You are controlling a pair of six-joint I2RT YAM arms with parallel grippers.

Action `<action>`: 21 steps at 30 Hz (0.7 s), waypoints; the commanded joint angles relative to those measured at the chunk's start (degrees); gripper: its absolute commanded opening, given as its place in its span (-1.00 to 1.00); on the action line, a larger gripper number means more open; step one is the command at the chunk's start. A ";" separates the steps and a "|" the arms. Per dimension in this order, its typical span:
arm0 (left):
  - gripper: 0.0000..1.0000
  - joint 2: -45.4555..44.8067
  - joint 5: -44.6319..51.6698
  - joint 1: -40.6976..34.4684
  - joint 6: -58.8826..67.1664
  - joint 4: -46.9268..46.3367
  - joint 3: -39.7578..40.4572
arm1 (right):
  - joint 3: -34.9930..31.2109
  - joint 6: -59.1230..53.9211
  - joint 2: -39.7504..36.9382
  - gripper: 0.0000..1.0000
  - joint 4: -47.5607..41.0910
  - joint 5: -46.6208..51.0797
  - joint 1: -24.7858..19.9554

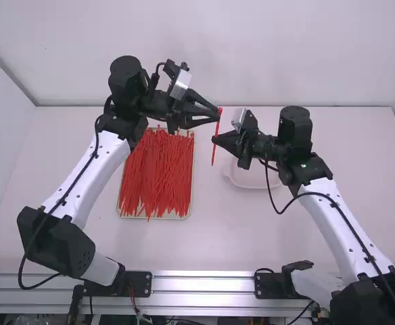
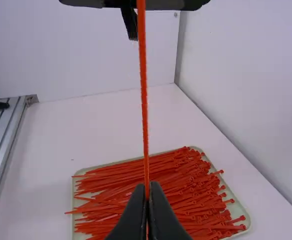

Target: Fasten the cable tie

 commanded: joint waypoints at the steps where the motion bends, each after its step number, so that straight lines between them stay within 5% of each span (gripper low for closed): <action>1: -0.67 -0.55 0.48 -0.42 0.24 0.37 0.26 | -0.55 0.26 0.09 -1.00 0.20 -0.37 0.35; 21: -0.92 -0.52 0.44 -0.42 0.26 0.42 0.24 | -0.55 1.75 0.09 -1.00 1.49 -0.33 0.37</action>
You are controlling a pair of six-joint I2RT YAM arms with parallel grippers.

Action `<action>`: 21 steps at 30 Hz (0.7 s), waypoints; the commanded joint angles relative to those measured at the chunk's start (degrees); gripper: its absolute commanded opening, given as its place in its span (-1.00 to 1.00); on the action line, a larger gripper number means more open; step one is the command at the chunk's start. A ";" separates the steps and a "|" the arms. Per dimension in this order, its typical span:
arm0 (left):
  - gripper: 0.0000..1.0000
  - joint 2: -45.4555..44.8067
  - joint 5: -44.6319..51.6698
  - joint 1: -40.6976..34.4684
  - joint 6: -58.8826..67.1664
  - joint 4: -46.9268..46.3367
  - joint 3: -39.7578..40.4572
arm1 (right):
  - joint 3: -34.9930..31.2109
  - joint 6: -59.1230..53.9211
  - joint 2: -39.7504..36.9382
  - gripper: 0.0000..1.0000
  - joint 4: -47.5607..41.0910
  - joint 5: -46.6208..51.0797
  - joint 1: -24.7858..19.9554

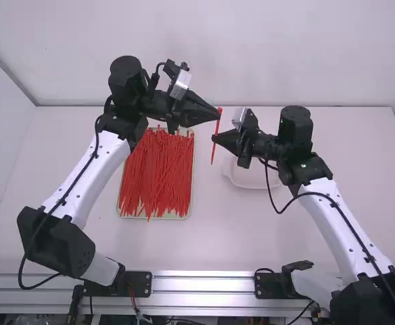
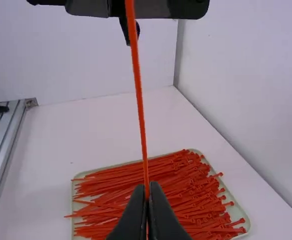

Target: Fasten the cable tie

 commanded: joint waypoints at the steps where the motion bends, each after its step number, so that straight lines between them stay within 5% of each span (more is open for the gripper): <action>1: -0.92 -0.52 0.42 -0.37 0.20 0.35 0.24 | -0.52 0.44 0.09 -1.00 0.15 -0.37 0.35; 6: -0.81 -0.52 0.42 -0.37 0.20 0.37 0.24 | -0.52 0.46 0.09 -1.00 0.13 -0.39 0.37; 9: -0.96 -0.52 0.42 -0.50 0.22 0.39 0.24 | -0.52 0.46 0.09 -1.00 0.20 -0.39 0.35; 15: -0.97 -0.52 -4.22 -1.75 0.07 0.35 -0.37 | -0.52 0.42 0.09 -1.00 -0.07 -0.35 0.37; 16: -0.96 -0.52 -4.79 -1.66 -0.07 0.22 -0.42 | -0.52 0.46 0.09 -0.78 -0.04 -0.33 0.35; 17: -0.97 -0.52 -5.86 -1.16 -0.81 -0.11 -0.39 | -0.52 0.39 0.09 -0.15 -0.20 -0.24 0.35; 18: -0.96 -0.55 -6.99 -0.81 -1.68 -0.11 -0.39 | -0.52 0.46 0.09 0.91 -0.22 0.13 0.35; 21: -0.97 -0.52 -10.69 0.68 -5.11 -0.13 -0.39 | -0.52 0.39 0.07 0.98 -0.15 3.85 0.00</action>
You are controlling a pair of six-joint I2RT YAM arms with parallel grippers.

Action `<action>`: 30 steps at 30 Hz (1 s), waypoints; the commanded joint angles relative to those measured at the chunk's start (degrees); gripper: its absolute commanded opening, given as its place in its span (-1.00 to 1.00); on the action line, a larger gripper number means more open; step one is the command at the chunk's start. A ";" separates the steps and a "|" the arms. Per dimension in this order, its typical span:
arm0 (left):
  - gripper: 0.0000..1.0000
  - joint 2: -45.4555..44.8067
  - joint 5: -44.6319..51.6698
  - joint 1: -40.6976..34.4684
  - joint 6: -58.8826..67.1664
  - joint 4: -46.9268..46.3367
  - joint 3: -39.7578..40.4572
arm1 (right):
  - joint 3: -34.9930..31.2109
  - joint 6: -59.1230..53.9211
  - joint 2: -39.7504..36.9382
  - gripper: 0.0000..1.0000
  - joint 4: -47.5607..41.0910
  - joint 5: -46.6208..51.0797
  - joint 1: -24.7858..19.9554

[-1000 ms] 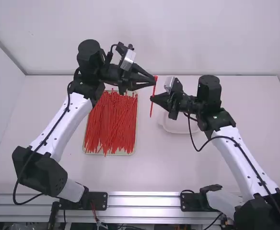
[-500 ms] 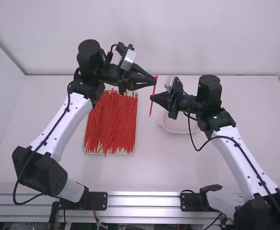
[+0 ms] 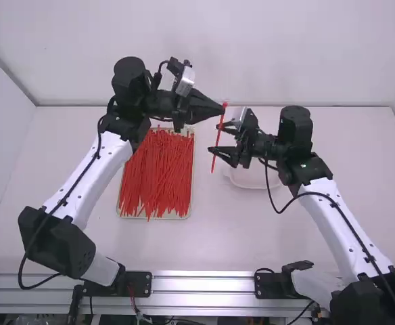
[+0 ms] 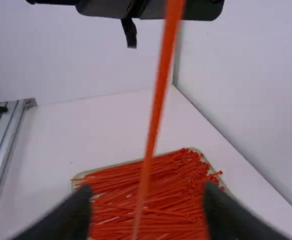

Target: Fasten the cable tie

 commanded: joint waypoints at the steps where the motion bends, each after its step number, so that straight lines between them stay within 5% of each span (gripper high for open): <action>1: -0.97 -0.55 -4.92 1.90 -3.61 0.15 -0.33 | -0.50 0.13 0.07 0.98 0.20 3.82 -0.26; 15: -0.97 -0.28 -20.13 9.62 -7.30 -4.74 -0.33 | -0.50 -18.23 0.09 0.98 -7.58 16.94 -1.88; 23: -0.97 3.15 -24.52 9.35 -7.69 -5.51 -0.31 | -0.55 -26.47 0.09 0.98 -8.04 11.26 -1.90; 30: -0.97 8.02 -24.52 11.02 -10.10 -5.38 -0.33 | -0.55 -48.57 0.09 0.97 -14.40 1.90 -1.90</action>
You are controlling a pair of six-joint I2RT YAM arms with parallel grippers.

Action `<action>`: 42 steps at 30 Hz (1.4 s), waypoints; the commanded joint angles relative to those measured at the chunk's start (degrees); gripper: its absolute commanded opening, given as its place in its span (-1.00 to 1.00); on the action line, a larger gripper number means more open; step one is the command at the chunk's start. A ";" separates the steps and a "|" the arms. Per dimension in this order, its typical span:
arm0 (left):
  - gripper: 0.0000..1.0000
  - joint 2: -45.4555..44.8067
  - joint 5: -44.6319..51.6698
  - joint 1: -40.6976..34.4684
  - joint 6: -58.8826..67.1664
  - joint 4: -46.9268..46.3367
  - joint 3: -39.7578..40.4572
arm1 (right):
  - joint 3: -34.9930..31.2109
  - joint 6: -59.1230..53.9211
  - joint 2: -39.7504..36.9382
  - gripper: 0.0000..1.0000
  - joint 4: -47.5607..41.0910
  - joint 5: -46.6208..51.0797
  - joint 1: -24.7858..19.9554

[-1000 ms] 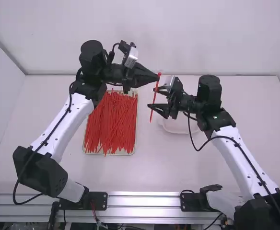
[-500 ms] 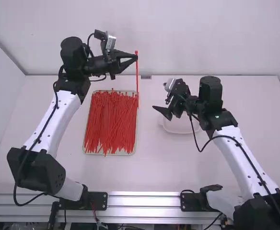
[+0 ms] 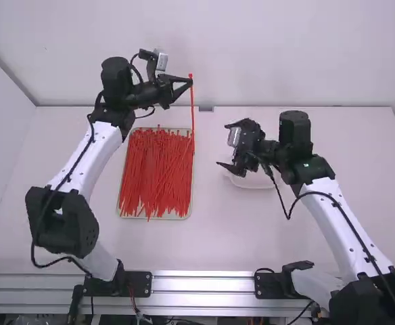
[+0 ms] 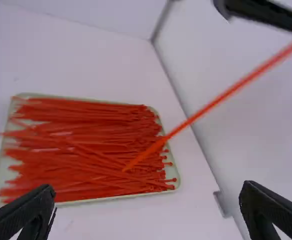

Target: Fasten the cable tie

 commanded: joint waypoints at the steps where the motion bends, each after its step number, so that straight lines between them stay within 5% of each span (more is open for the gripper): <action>1: -0.97 1.31 -0.22 1.05 -1.88 0.92 -0.31 | -0.55 -15.89 0.09 0.98 -1.79 -4.74 -0.17; 12: -0.97 5.38 1.42 0.98 -7.28 -0.37 -0.26 | -0.66 -43.04 0.09 0.98 -8.90 -1.57 3.04; 25: -0.96 5.97 23.67 1.03 -32.30 -0.72 -0.35 | -2.58 -64.15 0.09 0.97 -9.79 -6.49 5.92; 38: -0.96 5.97 22.86 0.94 -50.36 -0.28 -0.37 | -9.01 -64.13 0.07 1.00 7.10 -21.70 3.72; 41: -0.96 5.97 22.16 0.92 -52.61 -0.28 -0.37 | -10.08 -63.87 0.09 0.75 10.12 -23.32 3.50; 42: -0.97 5.97 21.90 0.44 -53.44 -0.26 -0.37 | -10.73 -63.93 0.09 0.50 11.78 -23.87 3.67</action>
